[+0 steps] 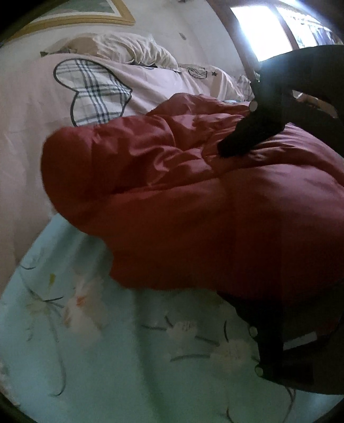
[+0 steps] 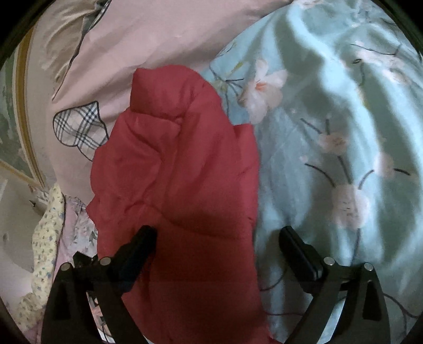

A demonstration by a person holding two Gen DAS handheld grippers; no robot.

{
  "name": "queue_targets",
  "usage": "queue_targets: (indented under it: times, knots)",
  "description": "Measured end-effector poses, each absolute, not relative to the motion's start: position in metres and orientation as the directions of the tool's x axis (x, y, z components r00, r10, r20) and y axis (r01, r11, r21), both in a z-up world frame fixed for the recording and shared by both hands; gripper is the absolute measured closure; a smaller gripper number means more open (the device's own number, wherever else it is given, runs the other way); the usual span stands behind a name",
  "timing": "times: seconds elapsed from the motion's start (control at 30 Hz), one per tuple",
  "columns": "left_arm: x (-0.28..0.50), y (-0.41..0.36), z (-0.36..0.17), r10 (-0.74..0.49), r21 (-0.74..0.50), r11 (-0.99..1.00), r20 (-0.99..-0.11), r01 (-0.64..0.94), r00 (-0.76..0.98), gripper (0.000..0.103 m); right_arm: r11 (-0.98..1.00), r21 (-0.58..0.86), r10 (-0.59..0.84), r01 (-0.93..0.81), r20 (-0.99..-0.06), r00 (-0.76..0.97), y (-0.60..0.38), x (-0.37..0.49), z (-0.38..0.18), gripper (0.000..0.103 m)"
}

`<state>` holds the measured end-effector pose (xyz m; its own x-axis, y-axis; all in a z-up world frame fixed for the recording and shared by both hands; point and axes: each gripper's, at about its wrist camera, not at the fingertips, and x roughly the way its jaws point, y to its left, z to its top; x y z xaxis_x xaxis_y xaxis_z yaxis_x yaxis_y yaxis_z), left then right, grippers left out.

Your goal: Fold large clothes

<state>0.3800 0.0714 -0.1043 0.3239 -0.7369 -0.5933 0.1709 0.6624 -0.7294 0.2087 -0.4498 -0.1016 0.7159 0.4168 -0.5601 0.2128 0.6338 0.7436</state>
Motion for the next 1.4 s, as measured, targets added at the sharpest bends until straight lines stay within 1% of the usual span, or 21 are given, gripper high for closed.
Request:
queue_targets:
  times: [0.1,0.13,0.17,0.2,0.23,0.27,0.3,0.33,0.37,0.43,0.47,0.57,0.83,0.97,1.13,1.27,1.4]
  knots:
    - [0.380,0.064,-0.104,-0.737,-0.723,0.666,-0.597,0.184,0.317,0.004,0.632,0.753,0.461,0.182,-0.554,0.693,-0.440,0.216,-0.102,0.010]
    - [0.379,0.061,-0.103,-0.733,-0.714,0.671,-0.600,0.197,0.320,0.005,0.629,0.758,0.480,0.171,-0.552,0.682,-0.434,0.220,-0.103,0.017]
    - [0.378,0.058,-0.101,-0.729,-0.703,0.678,-0.603,0.215,0.324,0.007,0.638,0.750,0.478,0.174,-0.563,0.674,-0.430,0.222,-0.102,0.020]
    - [0.375,0.057,-0.099,-0.723,-0.691,0.686,-0.609,0.230,0.326,0.016,0.648,0.741,0.470,0.177,-0.571,0.673,-0.428,0.222,-0.101,0.022]
    - [0.373,0.057,-0.097,-0.720,-0.684,0.690,-0.611,0.239,0.329,0.024,0.651,0.738,0.466,0.177,-0.573,0.675,-0.427,0.222,-0.099,0.028]
    - [0.371,0.057,-0.094,-0.720,-0.680,0.690,-0.609,0.249,0.334,0.027,0.646,0.743,0.470,0.175,-0.568,0.676,-0.427,0.221,-0.097,0.034]
    - [0.367,0.059,-0.090,-0.720,-0.675,0.690,-0.605,0.260,0.340,0.034,0.641,0.748,0.472,0.173,-0.562,0.679,-0.427,0.219,-0.095,0.037]
    - [0.366,0.060,-0.087,-0.720,-0.672,0.691,-0.603,0.267,0.344,0.040,0.638,0.751,0.474,0.171,-0.558,0.681,-0.428,0.218,-0.093,0.043]
    - [0.362,0.060,-0.082,-0.719,-0.666,0.692,-0.601,0.279,0.349,0.042,0.636,0.753,0.476,0.167,-0.554,0.683,-0.428,0.216,-0.090,0.049]
    - [0.354,0.061,-0.072,-0.715,-0.649,0.697,-0.599,0.304,0.361,0.048,0.641,0.750,0.473,0.161,-0.552,0.686,-0.426,0.210,-0.083,0.054]
    - [0.349,0.061,-0.067,-0.714,-0.643,0.699,-0.598,0.315,0.364,0.049,0.646,0.747,0.473,0.157,-0.553,0.686,-0.425,0.207,-0.079,0.056]
    - [0.333,0.065,-0.054,-0.719,-0.636,0.694,-0.591,0.336,0.366,0.051,0.660,0.737,0.475,0.144,-0.559,0.680,-0.419,0.193,-0.067,0.058]
    - [0.275,0.086,-0.040,-0.741,-0.643,0.671,-0.582,0.368,0.334,0.052,0.653,0.747,0.514,0.125,-0.559,0.650,-0.402,0.137,-0.053,0.058]
    - [0.240,0.101,-0.040,-0.746,-0.650,0.665,-0.592,0.368,0.304,0.052,0.649,0.750,0.535,0.124,-0.566,0.627,-0.390,0.102,-0.056,0.058]
    - [0.213,0.110,-0.047,-0.747,-0.657,0.664,-0.603,0.358,0.279,0.052,0.624,0.771,0.555,0.127,-0.552,0.623,-0.381,0.073,-0.061,0.058]
    - [0.208,0.112,-0.055,-0.719,-0.629,0.694,-0.629,0.351,0.294,0.052,0.629,0.765,0.541,0.136,-0.557,0.630,-0.380,0.068,-0.065,0.057]
    - [0.210,0.105,-0.063,-0.645,-0.553,0.763,-0.685,0.333,0.340,0.051,0.642,0.750,0.516,0.159,-0.577,0.633,-0.384,0.071,-0.071,0.054]
